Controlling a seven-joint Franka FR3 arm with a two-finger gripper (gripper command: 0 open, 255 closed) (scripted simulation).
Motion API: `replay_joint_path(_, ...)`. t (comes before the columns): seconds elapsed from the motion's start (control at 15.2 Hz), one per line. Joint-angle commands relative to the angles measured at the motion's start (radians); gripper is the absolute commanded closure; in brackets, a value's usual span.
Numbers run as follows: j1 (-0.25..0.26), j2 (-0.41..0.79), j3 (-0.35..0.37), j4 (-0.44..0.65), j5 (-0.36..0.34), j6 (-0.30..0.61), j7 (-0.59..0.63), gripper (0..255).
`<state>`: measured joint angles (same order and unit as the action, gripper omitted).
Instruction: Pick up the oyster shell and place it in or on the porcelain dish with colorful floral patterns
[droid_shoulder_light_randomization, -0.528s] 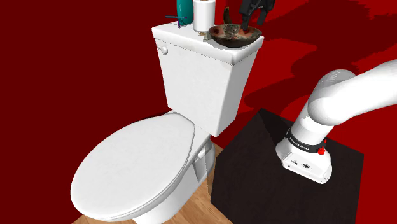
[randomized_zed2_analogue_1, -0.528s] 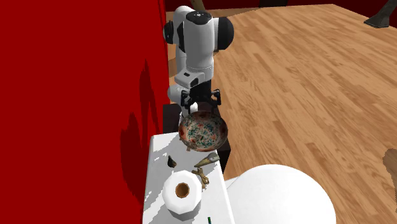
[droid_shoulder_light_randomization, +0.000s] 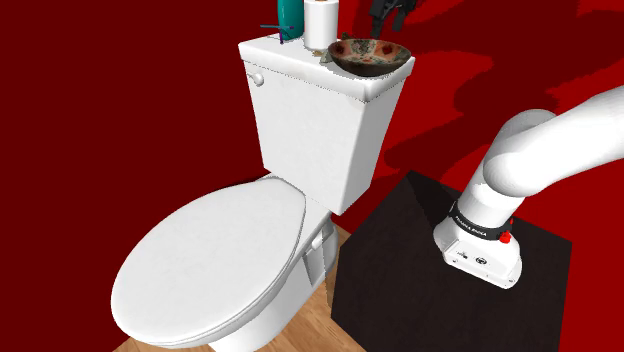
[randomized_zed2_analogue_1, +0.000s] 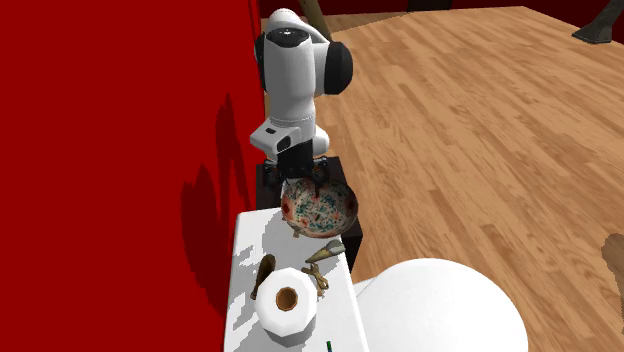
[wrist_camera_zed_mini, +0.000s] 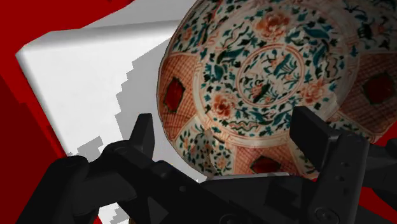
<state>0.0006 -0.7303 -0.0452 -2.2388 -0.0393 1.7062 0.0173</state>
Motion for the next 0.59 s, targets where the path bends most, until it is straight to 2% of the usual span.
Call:
replay_joint_path(0.0, -0.001, 0.041, -0.027, 0.016, -0.02, 0.061, -0.048, 0)
replay_joint_path(0.53, 0.009, 0.216, -0.136, 0.131, -0.053, 0.26, -0.23, 0)
